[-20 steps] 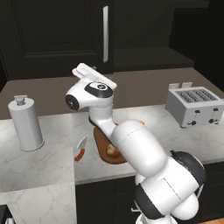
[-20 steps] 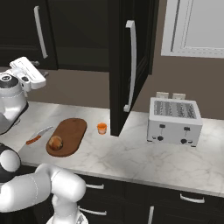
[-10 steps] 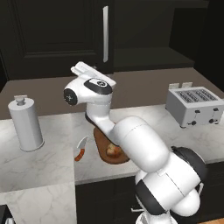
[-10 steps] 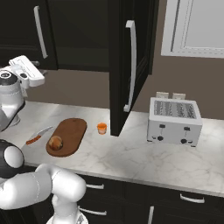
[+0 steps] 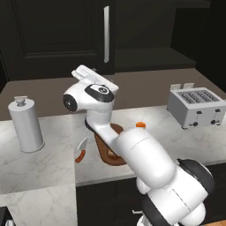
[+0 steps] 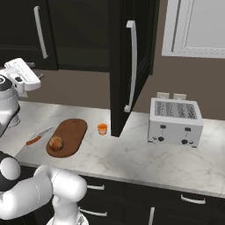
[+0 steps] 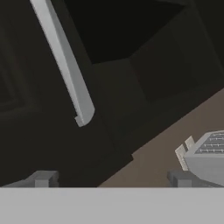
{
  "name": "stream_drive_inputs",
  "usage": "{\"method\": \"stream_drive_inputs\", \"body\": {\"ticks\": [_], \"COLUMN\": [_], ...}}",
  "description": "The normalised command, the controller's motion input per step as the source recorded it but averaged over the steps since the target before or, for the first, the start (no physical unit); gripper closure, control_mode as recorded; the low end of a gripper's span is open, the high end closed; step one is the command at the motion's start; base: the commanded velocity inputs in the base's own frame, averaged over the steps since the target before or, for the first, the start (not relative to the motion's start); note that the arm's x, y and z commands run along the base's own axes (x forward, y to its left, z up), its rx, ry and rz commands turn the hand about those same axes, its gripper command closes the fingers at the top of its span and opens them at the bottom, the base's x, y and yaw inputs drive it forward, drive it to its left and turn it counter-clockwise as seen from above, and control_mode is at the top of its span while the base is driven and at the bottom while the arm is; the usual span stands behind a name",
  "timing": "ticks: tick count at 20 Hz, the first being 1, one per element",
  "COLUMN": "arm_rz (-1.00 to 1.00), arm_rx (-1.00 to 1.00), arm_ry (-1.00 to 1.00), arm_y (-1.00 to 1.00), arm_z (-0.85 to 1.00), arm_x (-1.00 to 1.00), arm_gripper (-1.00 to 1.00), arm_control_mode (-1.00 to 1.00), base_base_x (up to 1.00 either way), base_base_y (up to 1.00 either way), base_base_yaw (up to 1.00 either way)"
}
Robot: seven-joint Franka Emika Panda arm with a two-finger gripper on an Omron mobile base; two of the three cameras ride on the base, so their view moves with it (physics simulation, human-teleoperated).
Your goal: Pick the bread, place it on the cutting board, pick the jam, place it on the counter, and close the cabinet.
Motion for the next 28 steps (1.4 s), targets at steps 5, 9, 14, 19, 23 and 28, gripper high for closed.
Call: {"method": "stream_drive_inputs", "body": {"ticks": [5,9,14,19,23,28], "arm_rz": [0.0,0.0,0.0,0.0,0.0,0.01], "arm_rx": [0.0,0.0,0.0,0.0,0.0,0.0], "arm_ry": [0.0,0.0,0.0,0.0,0.0,0.0], "arm_y": [-0.12,-0.15,-0.24,-0.29,-0.3,-0.31], "arm_z": [0.03,0.04,0.0,0.0,0.02,0.01], "arm_x": [-0.54,-0.51,-0.49,-0.44,-0.42,-0.44], "arm_gripper": [-1.0,-1.0,-1.0,-1.0,-1.0,-1.0], "arm_control_mode": [-1.0,-1.0,-1.0,-1.0,-1.0,-1.0], "base_base_x": [0.0,0.0,0.0,0.0,0.0,0.0], "base_base_y": [0.0,0.0,0.0,0.0,0.0,0.0], "base_base_yaw": [0.0,0.0,0.0,0.0,0.0,0.0]}}
